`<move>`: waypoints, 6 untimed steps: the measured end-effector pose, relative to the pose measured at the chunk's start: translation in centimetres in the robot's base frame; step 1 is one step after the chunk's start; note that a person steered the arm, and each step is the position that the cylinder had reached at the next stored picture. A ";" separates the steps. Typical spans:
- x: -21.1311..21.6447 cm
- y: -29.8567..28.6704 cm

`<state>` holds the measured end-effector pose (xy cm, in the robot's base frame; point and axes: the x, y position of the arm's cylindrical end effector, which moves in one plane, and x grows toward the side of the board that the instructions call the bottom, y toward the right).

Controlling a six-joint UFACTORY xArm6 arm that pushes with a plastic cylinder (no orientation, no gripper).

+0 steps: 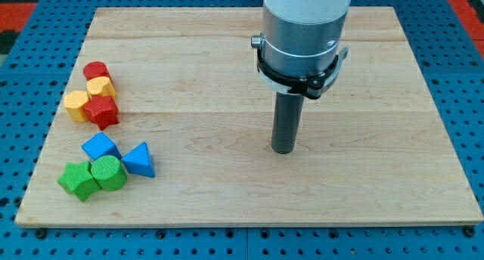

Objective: Move your arm towards bottom center

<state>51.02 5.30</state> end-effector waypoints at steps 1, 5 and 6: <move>0.0 0.0; -0.3 1.4; -0.3 3.0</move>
